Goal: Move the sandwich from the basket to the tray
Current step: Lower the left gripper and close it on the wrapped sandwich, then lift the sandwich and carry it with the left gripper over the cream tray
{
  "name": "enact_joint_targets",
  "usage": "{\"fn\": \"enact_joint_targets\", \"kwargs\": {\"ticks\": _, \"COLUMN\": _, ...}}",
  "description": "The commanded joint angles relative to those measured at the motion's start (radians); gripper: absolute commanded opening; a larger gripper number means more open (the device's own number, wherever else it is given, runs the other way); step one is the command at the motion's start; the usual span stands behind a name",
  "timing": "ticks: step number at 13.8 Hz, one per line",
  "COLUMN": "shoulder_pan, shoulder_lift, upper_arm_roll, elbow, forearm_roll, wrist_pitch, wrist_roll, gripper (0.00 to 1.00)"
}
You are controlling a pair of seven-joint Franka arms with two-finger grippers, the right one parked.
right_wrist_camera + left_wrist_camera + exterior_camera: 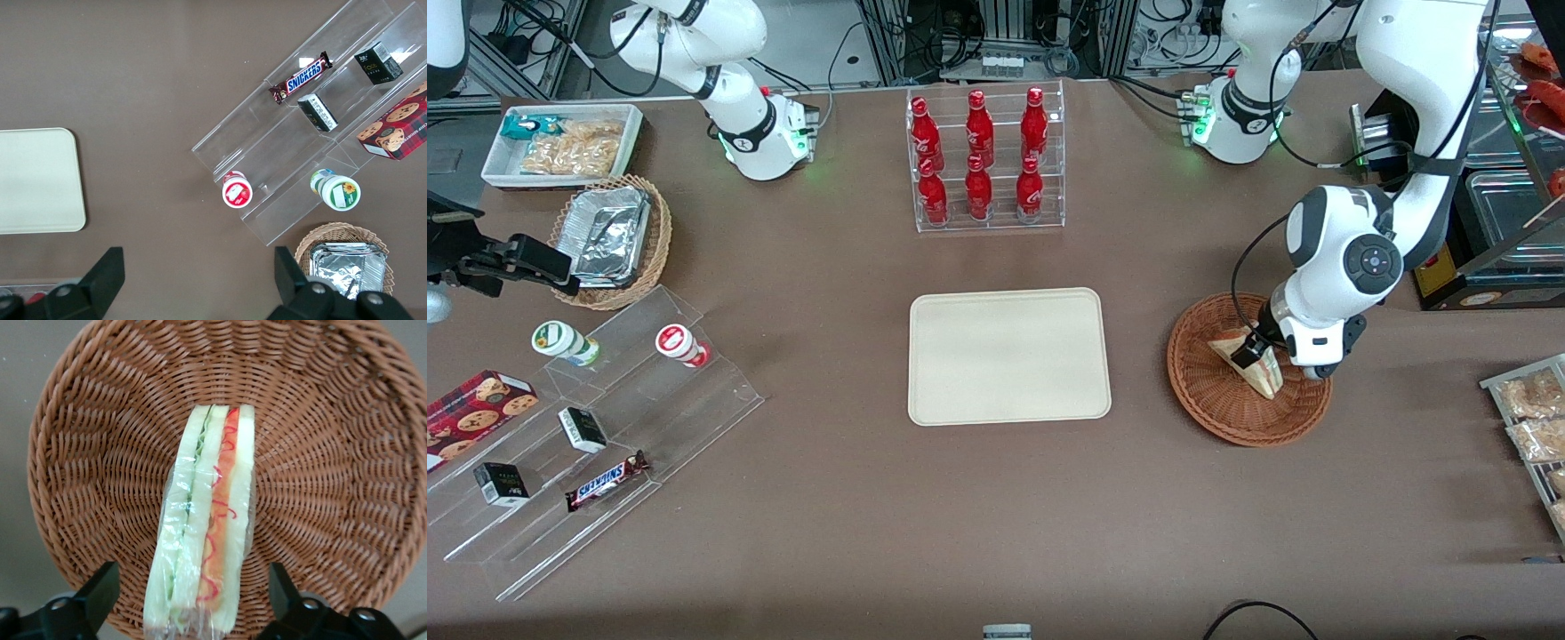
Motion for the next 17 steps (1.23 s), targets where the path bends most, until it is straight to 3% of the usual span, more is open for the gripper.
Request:
{"fn": "enact_joint_targets", "kwargs": {"ticks": 1, "shoulder_pan": -0.006, "shoulder_lift": 0.020, "upper_arm_roll": 0.000, "elbow": 0.010, "forearm_roll": 0.009, "wrist_pitch": 0.009, "wrist_roll": -0.058, "gripper": 0.33}}
{"fn": "enact_joint_targets", "kwargs": {"ticks": 2, "shoulder_pan": -0.008, "shoulder_lift": 0.025, "upper_arm_roll": 0.000, "elbow": 0.011, "forearm_roll": 0.012, "wrist_pitch": 0.009, "wrist_roll": -0.060, "gripper": 0.15}}
{"fn": "enact_joint_targets", "kwargs": {"ticks": 5, "shoulder_pan": -0.006, "shoulder_lift": 0.010, "upper_arm_roll": 0.000, "elbow": 0.042, "forearm_roll": 0.021, "wrist_pitch": -0.042, "wrist_roll": -0.043, "gripper": 0.05}}
{"fn": "enact_joint_targets", "kwargs": {"ticks": 9, "shoulder_pan": -0.014, "shoulder_lift": 0.014, "upper_arm_roll": -0.008, "elbow": 0.245, "forearm_roll": 0.024, "wrist_pitch": -0.294, "wrist_roll": 0.101, "gripper": 0.05}}
{"fn": "enact_joint_targets", "kwargs": {"ticks": 12, "shoulder_pan": -0.078, "shoulder_lift": 0.037, "upper_arm_roll": -0.010, "elbow": 0.321, "forearm_roll": 0.063, "wrist_pitch": -0.340, "wrist_roll": 0.389, "gripper": 0.09}}
{"fn": "enact_joint_targets", "kwargs": {"ticks": 15, "shoulder_pan": -0.202, "shoulder_lift": 0.157, "upper_arm_roll": -0.011, "elbow": 0.477, "forearm_roll": 0.063, "wrist_pitch": -0.378, "wrist_roll": 0.430, "gripper": 0.13}}
{"fn": "enact_joint_targets", "kwargs": {"ticks": 17, "shoulder_pan": -0.280, "shoulder_lift": 0.235, "upper_arm_roll": -0.011, "elbow": 0.578, "forearm_roll": 0.055, "wrist_pitch": -0.390, "wrist_roll": 0.411, "gripper": 0.09}}
